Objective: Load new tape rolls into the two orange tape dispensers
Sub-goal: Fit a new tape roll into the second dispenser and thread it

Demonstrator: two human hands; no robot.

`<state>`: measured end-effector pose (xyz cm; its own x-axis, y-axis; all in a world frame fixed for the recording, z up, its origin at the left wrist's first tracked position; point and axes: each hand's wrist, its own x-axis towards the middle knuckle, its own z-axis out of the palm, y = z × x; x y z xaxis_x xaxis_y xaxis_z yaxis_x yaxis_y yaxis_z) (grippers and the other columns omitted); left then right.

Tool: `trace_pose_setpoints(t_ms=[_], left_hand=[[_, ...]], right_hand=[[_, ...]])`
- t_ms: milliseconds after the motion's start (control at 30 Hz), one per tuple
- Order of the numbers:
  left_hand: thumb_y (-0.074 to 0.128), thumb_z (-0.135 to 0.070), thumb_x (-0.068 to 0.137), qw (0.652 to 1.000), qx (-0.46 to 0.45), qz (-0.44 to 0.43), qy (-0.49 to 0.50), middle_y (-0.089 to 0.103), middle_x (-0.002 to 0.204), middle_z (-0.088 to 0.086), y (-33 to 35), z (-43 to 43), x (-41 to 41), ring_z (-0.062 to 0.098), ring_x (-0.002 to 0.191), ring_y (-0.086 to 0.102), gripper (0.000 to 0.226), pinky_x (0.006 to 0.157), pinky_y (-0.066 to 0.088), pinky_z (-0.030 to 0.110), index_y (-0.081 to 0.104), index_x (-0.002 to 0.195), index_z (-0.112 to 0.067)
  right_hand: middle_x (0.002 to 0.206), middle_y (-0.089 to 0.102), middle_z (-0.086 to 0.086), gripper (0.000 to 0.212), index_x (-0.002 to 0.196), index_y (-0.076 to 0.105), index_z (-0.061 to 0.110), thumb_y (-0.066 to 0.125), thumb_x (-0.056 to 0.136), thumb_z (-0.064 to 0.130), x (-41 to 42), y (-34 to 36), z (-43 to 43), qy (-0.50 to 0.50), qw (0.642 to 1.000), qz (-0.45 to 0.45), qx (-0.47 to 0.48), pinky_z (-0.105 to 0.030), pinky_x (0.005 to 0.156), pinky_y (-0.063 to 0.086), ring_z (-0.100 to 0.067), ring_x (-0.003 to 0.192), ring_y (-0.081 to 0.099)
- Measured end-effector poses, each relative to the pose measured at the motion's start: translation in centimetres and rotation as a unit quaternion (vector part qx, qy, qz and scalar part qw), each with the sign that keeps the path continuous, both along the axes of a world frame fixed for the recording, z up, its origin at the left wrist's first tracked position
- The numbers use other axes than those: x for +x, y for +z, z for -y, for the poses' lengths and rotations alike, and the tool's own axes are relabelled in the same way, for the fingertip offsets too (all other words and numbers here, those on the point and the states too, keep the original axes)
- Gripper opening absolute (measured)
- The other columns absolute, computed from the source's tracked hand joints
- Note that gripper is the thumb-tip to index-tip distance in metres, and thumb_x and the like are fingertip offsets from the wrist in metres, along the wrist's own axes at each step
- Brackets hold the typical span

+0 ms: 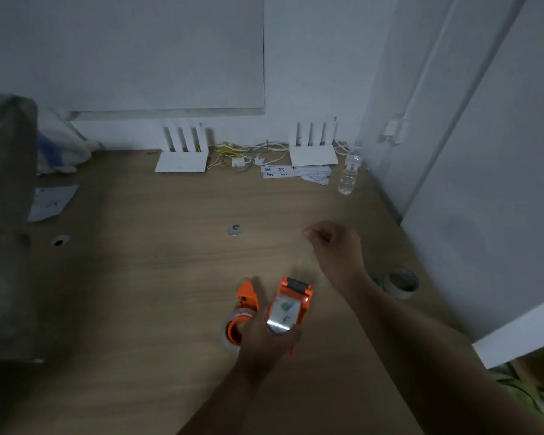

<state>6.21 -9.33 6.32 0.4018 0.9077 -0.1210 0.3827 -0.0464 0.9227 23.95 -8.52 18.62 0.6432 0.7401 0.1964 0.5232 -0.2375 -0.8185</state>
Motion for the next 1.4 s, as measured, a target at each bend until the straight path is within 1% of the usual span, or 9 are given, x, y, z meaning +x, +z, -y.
trace_pose_setpoints(t_ms=[167, 367, 567, 700, 800, 900, 1033, 1200, 1400], left_hand=[[0.081, -0.037, 0.062, 0.999, 0.009, -0.009, 0.035, 0.071, 0.074, -0.007, 0.0, 0.2, 0.0, 0.004, 0.071, 0.069, 0.032, 0.061, 0.048, 0.012, 0.067, 0.088, -0.024], [0.088, -0.022, 0.062, 0.998, 0.036, 0.014, 0.053, 0.073, 0.077, -0.004, 0.9, 0.2, -0.1, 0.001, 0.075, 0.069, 0.033, 0.061, 0.053, 0.013, 0.071, 0.09, -0.02], [0.09, -0.014, 0.059, 0.995, 0.033, 0.075, 0.058, 0.073, 0.072, -0.007, 3.1, 1.0, 0.5, 0.004, 0.068, 0.07, 0.031, 0.058, 0.055, 0.021, 0.072, 0.084, -0.015], [0.089, -0.015, 0.057, 0.991, 0.015, 0.119, 0.051, 0.068, 0.078, -0.035, 4.7, 1.4, 1.1, -0.007, 0.069, 0.067, 0.033, 0.062, 0.054, 0.017, 0.067, 0.077, -0.029], [0.084, -0.031, 0.052, 0.989, 0.018, 0.141, 0.048, 0.069, 0.077, -0.033, 5.9, 1.4, 1.2, -0.006, 0.069, 0.067, 0.035, 0.064, 0.055, 0.02, 0.068, 0.078, -0.048], [0.088, -0.015, 0.058, 0.988, 0.025, 0.149, 0.031, 0.069, 0.079, -0.036, 6.3, 1.2, 1.2, -0.01, 0.075, 0.067, 0.059, 0.067, 0.052, 0.011, 0.063, 0.082, -0.064], [0.081, -0.036, 0.051, 0.985, 0.014, 0.166, 0.043, 0.073, 0.078, -0.02, 7.0, 1.2, 1.2, 0.001, 0.069, 0.069, 0.037, 0.065, 0.057, 0.024, 0.07, 0.085, -0.047], [0.081, -0.034, 0.052, 0.981, 0.01, 0.188, 0.046, 0.073, 0.076, 0.0, 7.2, 1.2, 1.1, 0.01, 0.065, 0.067, 0.036, 0.063, 0.057, 0.035, 0.07, 0.085, -0.028], [0.081, -0.034, 0.052, 0.981, 0.037, 0.189, 0.04, 0.067, 0.061, -0.009, 7.3, 1.0, 0.7, 0.0, 0.055, 0.059, 0.023, 0.055, 0.049, 0.02, 0.068, 0.07, -0.031]], right_hand=[[0.063, 0.066, 0.008, 0.014, 0.076, 0.075, 0.016, 0.068, 0.084, 0.025, 0.2, 0.5, -0.6, 0.026, 1.0, 0.013, 0.0, -0.019, 0.059, 0.042, -0.005, 0.064, 0.064], [0.059, 0.065, 0.004, 0.016, 0.073, 0.074, 0.014, 0.067, 0.085, 0.024, 1.6, 0.1, -1.5, 0.014, 1.0, 0.01, -0.011, -0.02, 0.054, 0.039, -0.006, 0.055, 0.058], [0.047, 0.06, 0.004, 0.027, 0.056, 0.065, 0.021, 0.07, 0.082, 0.024, 4.0, 0.5, -3.1, 0.009, 0.998, -0.034, -0.046, -0.02, 0.049, 0.036, 0.0, 0.034, 0.047], [0.043, 0.057, 0.005, 0.036, 0.048, 0.06, 0.022, 0.07, 0.082, 0.021, 5.0, 0.5, -4.0, 0.035, 0.996, -0.034, -0.074, -0.02, 0.049, 0.037, 0.001, 0.034, 0.045], [0.046, 0.058, 0.003, 0.033, 0.051, 0.063, 0.022, 0.071, 0.082, 0.016, 5.5, 0.2, -4.7, 0.056, 0.993, -0.052, -0.085, -0.018, 0.044, 0.037, 0.002, 0.032, 0.046], [0.037, 0.054, 0.008, 0.032, 0.052, 0.064, 0.02, 0.073, 0.081, 0.013, 5.6, -0.1, -5.2, 0.068, 0.992, -0.054, -0.096, -0.011, 0.039, 0.034, 0.004, 0.03, 0.045], [0.046, 0.059, 0.002, 0.024, 0.059, 0.07, 0.013, 0.073, 0.083, 0.015, 5.4, -0.9, -5.5, 0.081, 0.989, -0.052, -0.114, -0.016, 0.043, 0.038, 0.0, 0.037, 0.047], [0.062, 0.067, -0.008, 0.02, 0.069, 0.074, 0.003, 0.072, 0.083, 0.018, 5.0, -2.0, -5.7, 0.082, 0.987, -0.046, -0.129, -0.022, 0.053, 0.04, -0.012, 0.054, 0.054], [0.059, 0.058, -0.007, 0.022, 0.067, 0.073, -0.001, 0.073, 0.082, 0.016, 4.9, -4.1, -5.6, 0.1, 0.983, -0.07, -0.134, -0.025, 0.053, 0.035, -0.011, 0.055, 0.047]])
